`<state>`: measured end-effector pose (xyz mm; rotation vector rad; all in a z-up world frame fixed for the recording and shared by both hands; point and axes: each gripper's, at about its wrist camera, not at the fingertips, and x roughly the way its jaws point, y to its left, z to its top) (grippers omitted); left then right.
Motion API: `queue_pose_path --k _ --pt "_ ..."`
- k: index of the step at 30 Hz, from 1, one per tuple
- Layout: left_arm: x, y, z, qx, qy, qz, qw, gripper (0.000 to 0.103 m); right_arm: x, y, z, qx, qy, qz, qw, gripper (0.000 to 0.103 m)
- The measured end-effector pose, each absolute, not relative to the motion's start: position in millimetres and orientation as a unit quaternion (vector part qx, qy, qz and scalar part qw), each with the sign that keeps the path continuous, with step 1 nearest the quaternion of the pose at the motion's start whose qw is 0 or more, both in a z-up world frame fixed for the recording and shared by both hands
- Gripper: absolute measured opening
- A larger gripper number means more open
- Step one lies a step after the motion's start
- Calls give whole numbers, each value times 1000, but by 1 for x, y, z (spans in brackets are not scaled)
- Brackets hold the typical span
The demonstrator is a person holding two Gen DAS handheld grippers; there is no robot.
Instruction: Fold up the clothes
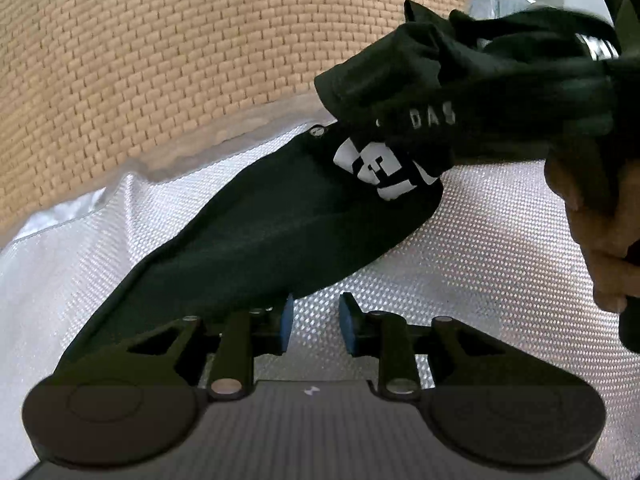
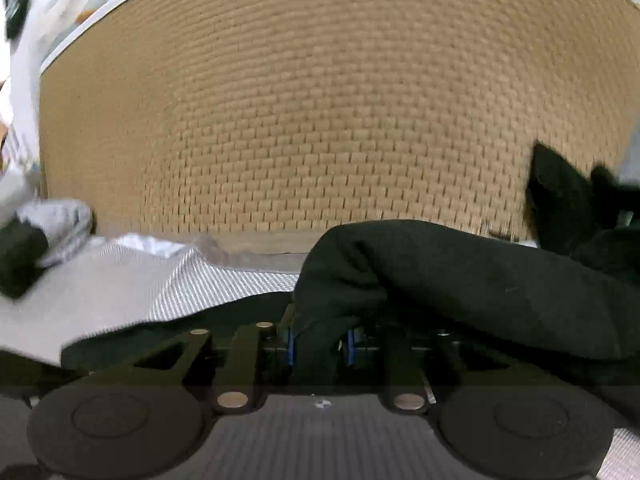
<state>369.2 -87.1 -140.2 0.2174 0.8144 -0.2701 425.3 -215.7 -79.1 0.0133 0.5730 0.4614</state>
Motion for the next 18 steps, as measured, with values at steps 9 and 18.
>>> queue_pose_path --k 9,18 --pt "366 -84 -139 81 394 -133 906 32 421 -219 -79 8 296 222 929 29" --pt "370 -88 -145 70 395 -136 906 33 404 -237 -69 -37 302 210 929 60"
